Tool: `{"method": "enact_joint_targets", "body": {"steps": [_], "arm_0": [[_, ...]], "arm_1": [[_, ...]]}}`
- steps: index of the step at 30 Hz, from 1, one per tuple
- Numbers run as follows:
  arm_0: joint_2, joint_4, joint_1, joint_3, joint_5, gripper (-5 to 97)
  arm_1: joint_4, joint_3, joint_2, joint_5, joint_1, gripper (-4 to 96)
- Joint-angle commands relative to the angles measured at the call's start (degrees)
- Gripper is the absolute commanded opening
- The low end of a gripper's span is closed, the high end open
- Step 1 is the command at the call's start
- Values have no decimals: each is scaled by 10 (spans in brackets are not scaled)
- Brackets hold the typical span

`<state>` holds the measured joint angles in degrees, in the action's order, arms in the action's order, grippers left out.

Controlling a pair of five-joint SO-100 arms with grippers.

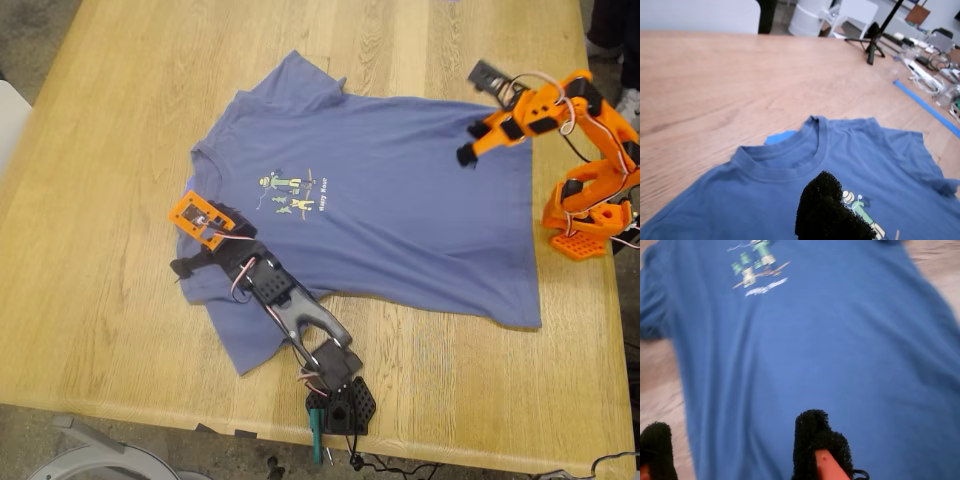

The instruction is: Fold a T-shirt

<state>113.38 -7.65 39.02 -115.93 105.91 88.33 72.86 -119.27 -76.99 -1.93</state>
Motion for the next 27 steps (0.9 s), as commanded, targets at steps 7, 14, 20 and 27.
{"method": "enact_joint_targets", "body": {"steps": [7,14,20,27], "arm_0": [[-157,113,-33,114,10,654],[-252,140,-24,120,-20,654],[-327,162,-21,162,-37,647],[-417,158,-15,258,-74,666]], "arm_1": [[-15,-112,118,30,107,364],[-44,-148,169,31,108,358],[-24,-162,171,33,114,357],[-28,-157,176,47,134,352]]}}
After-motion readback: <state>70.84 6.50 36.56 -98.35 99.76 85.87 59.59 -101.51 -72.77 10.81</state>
